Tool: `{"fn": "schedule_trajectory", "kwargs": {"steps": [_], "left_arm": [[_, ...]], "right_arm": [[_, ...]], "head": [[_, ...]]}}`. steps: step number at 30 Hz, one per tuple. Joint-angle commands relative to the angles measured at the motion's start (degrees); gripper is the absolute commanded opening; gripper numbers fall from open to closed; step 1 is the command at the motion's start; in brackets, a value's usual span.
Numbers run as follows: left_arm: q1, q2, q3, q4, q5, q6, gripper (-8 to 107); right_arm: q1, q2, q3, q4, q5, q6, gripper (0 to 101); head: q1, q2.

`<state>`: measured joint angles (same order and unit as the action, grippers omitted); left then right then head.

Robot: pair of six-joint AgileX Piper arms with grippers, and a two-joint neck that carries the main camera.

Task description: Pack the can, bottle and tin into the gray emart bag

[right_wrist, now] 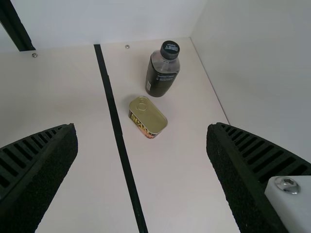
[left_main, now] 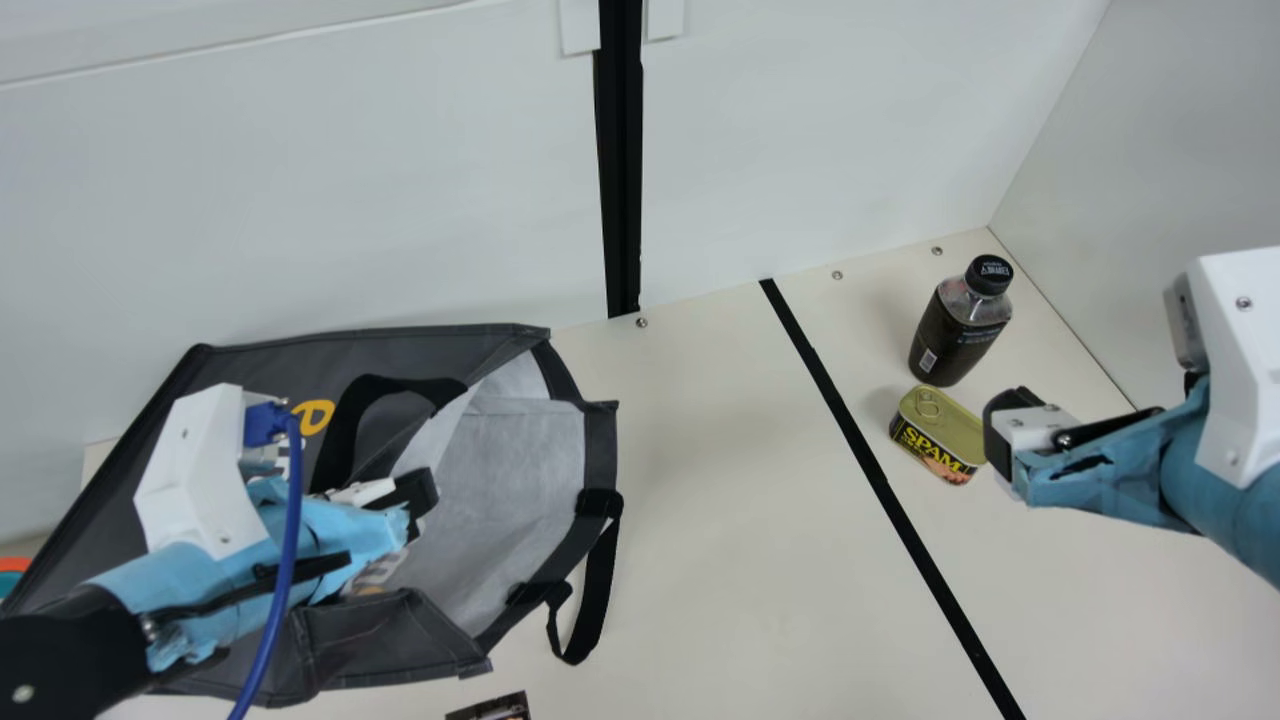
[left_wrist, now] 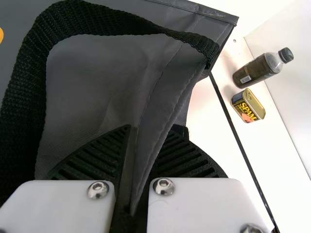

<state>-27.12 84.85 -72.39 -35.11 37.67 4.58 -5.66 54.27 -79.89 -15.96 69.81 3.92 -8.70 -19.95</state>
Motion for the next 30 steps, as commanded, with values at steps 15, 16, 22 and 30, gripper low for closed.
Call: {"fn": "schedule_trajectory", "kwargs": {"steps": [15,16,22,30], "left_arm": [[0.0,0.0,0.0,0.0,0.0,0.0,10],[0.0,0.0,0.0,0.0,0.0,0.0,10],[0.0,0.0,0.0,0.0,0.0,0.0,10],[0.0,0.0,0.0,0.0,0.0,0.0,10]], "right_arm": [[-0.7,5.4,-2.0,0.0,-1.9,0.6,91],[-1.0,5.8,-2.0,0.2,-2.3,0.4,91],[-3.6,8.2,-2.0,2.3,-4.6,-1.5,91],[-6.7,11.5,-2.2,4.6,-7.5,-4.0,91]], "head": [[-1.3,0.0],[-1.3,0.0],[-1.3,0.0],[-1.3,0.0]]}}
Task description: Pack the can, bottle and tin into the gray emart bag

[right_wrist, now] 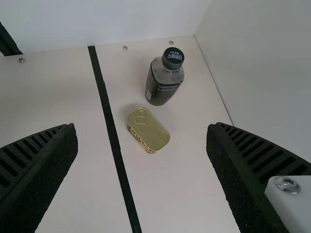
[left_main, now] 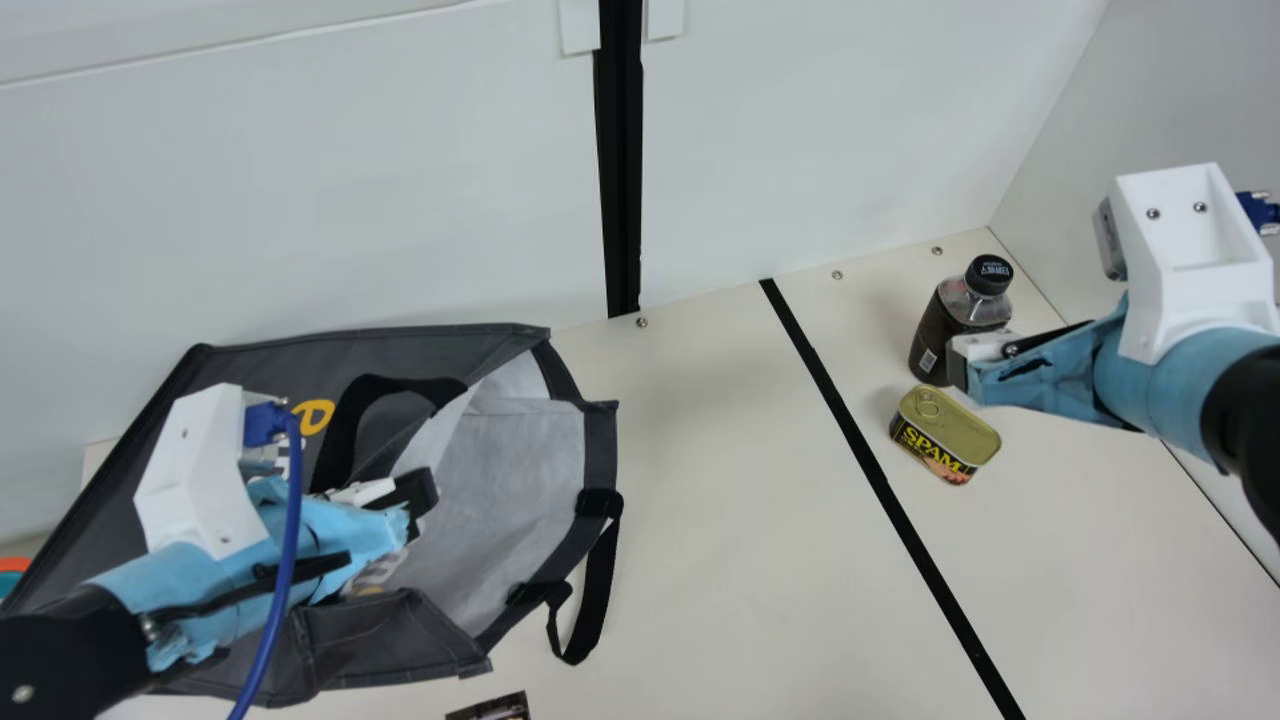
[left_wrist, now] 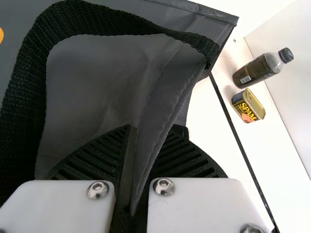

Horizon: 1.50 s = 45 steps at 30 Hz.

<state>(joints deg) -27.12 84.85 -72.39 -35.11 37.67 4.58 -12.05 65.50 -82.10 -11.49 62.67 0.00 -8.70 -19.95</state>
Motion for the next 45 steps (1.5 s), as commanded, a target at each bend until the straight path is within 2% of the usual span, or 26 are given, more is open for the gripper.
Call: {"fn": "schedule_trajectory", "kwargs": {"steps": [1,24,45], "left_arm": [[0.0,0.0,0.0,0.0,0.0,0.0,10],[0.0,0.0,0.0,0.0,0.0,0.0,10],[0.0,0.0,0.0,0.0,0.0,0.0,10]], "right_arm": [[-0.7,0.8,-0.1,0.4,-0.6,-0.4,91],[-6.0,11.5,-3.9,2.5,-5.9,-4.1,91],[-10.6,23.6,-10.9,6.2,-7.6,-6.7,91]], "head": [[-1.3,0.0],[-1.3,0.0],[-1.3,0.0]]}}
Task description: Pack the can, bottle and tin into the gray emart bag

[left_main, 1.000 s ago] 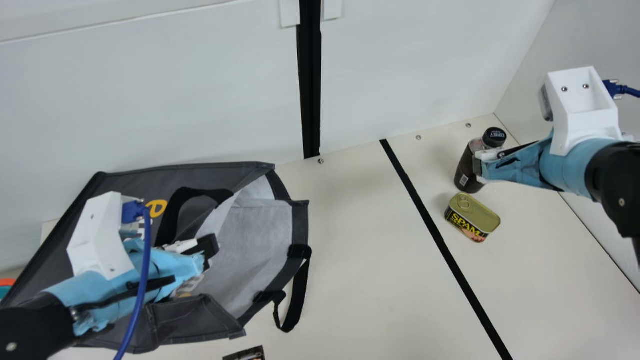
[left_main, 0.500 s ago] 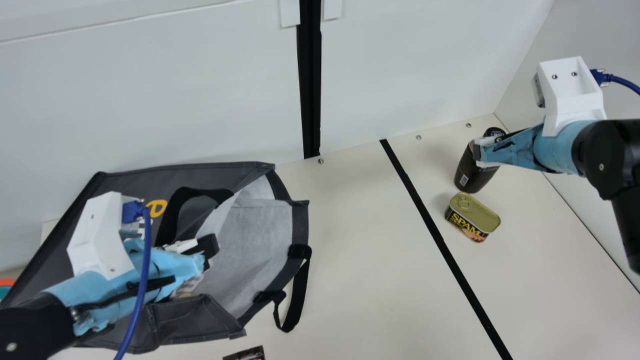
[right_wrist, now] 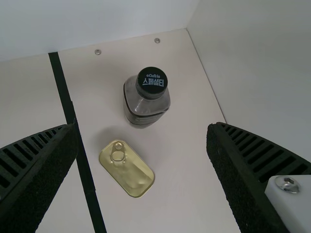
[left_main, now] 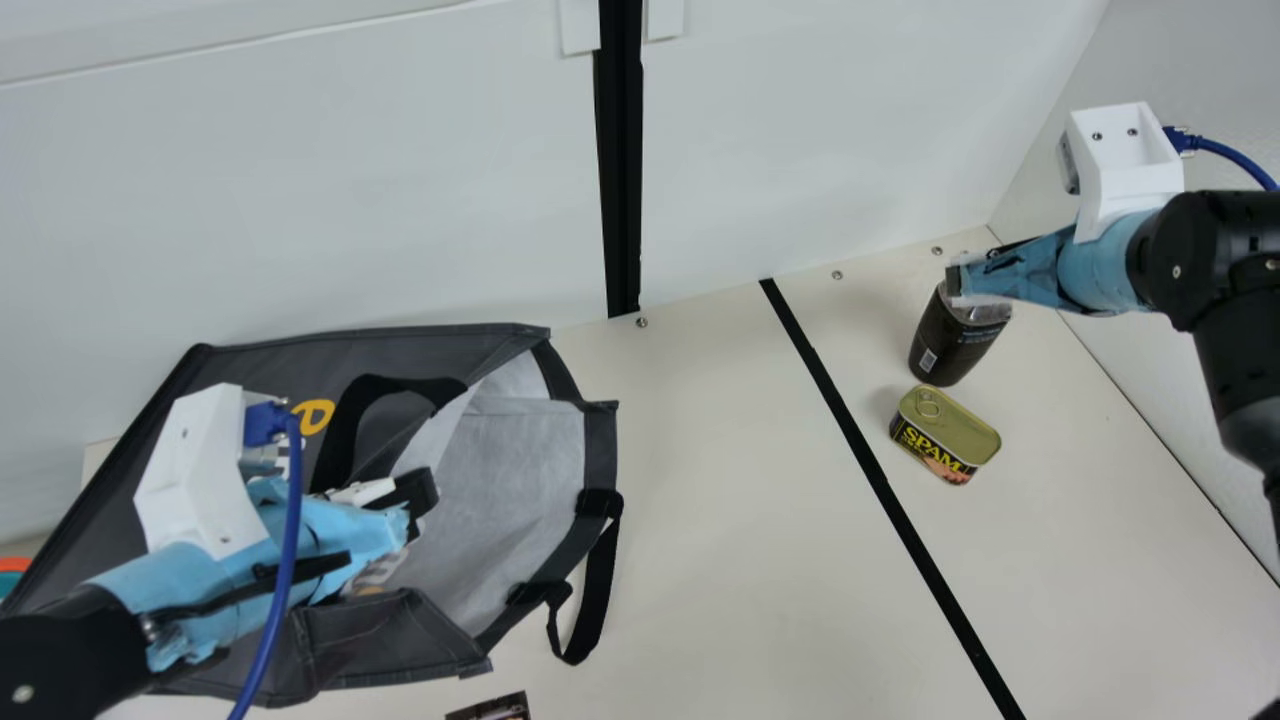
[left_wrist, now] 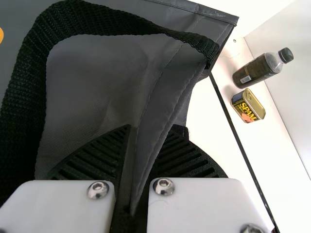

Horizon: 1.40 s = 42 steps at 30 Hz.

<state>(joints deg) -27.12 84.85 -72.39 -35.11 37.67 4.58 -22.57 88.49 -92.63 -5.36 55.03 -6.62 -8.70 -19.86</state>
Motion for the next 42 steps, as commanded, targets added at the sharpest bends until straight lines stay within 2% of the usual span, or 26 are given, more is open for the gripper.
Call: {"fn": "schedule_trajectory", "kwargs": {"steps": [1,23,42], "left_arm": [[0.0,0.0,0.0,0.0,0.0,0.0,10],[0.0,0.0,0.0,0.0,0.0,0.0,10],[0.0,0.0,0.0,0.0,0.0,0.0,10]], "right_arm": [[-0.2,1.2,-0.8,0.2,0.0,-0.2,91],[-2.3,14.2,-9.2,2.0,0.3,-0.7,91],[-2.4,21.8,-15.3,2.8,1.9,0.1,91]], "head": [[-1.3,-0.1],[-1.3,-0.1],[-1.3,-0.1]]}}
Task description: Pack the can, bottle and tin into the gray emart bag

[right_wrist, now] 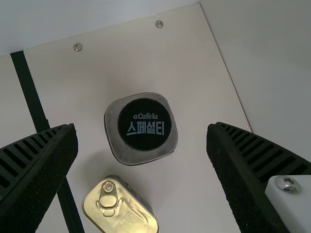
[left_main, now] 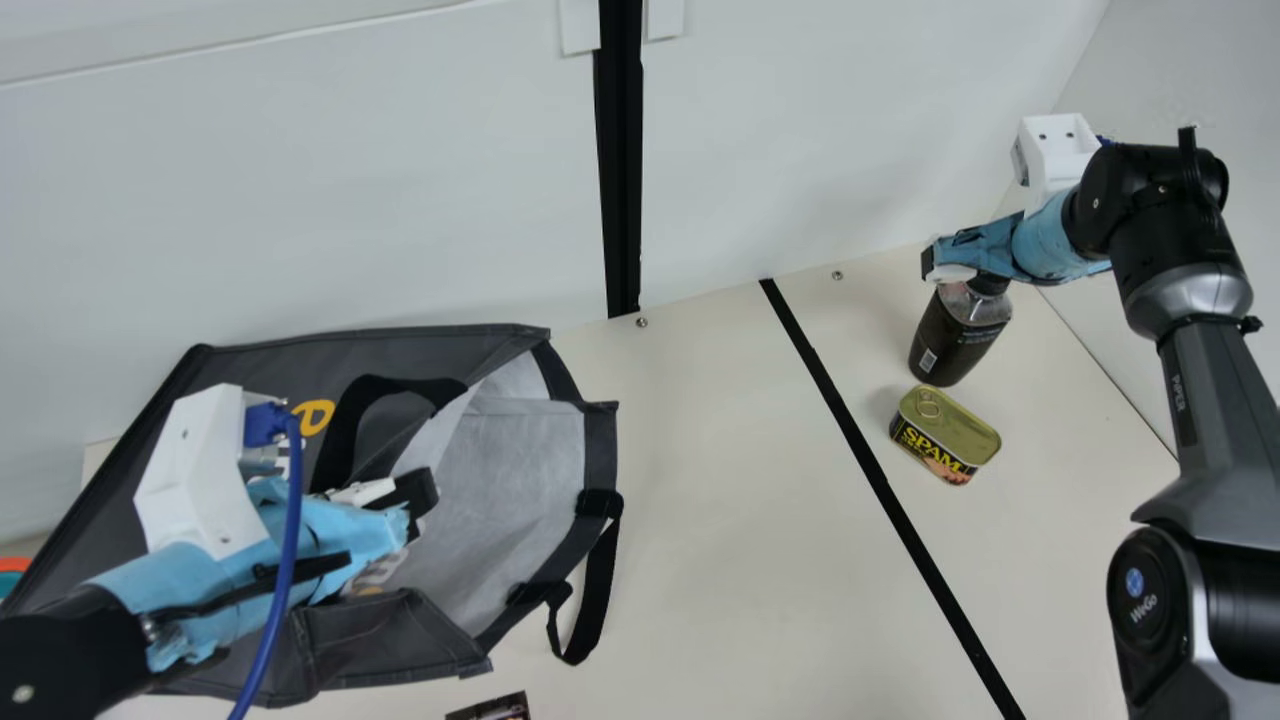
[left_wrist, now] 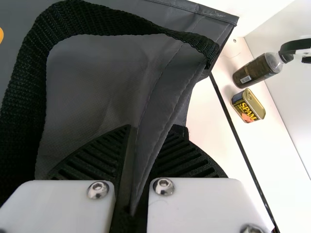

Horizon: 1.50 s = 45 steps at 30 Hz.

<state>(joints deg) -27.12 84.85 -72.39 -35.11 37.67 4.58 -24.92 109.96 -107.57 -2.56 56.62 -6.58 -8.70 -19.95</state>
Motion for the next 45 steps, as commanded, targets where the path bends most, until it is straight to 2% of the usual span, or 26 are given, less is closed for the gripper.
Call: {"fn": "schedule_trajectory", "kwargs": {"steps": [1,21,34,35,45], "left_arm": [[0.0,0.0,0.0,0.0,0.0,0.0,10],[0.0,0.0,0.0,0.0,0.0,0.0,10],[0.0,0.0,0.0,0.0,0.0,0.0,10],[0.0,0.0,0.0,0.0,0.0,0.0,10],[0.0,0.0,0.0,0.0,0.0,0.0,10]], "right_arm": [[-0.1,0.8,-0.8,0.1,0.5,0.2,91],[-0.7,6.8,-7.7,1.3,4.6,1.1,91],[-0.9,8.0,-9.3,2.1,6.2,1.8,4],[-1.0,8.0,-9.3,2.2,6.3,1.8,0],[-1.2,7.2,-9.5,3.4,6.7,1.2,0]], "head": [[-1.3,0.0],[-1.3,0.0],[-1.3,0.0],[-1.3,0.0],[-1.3,0.0]]}}
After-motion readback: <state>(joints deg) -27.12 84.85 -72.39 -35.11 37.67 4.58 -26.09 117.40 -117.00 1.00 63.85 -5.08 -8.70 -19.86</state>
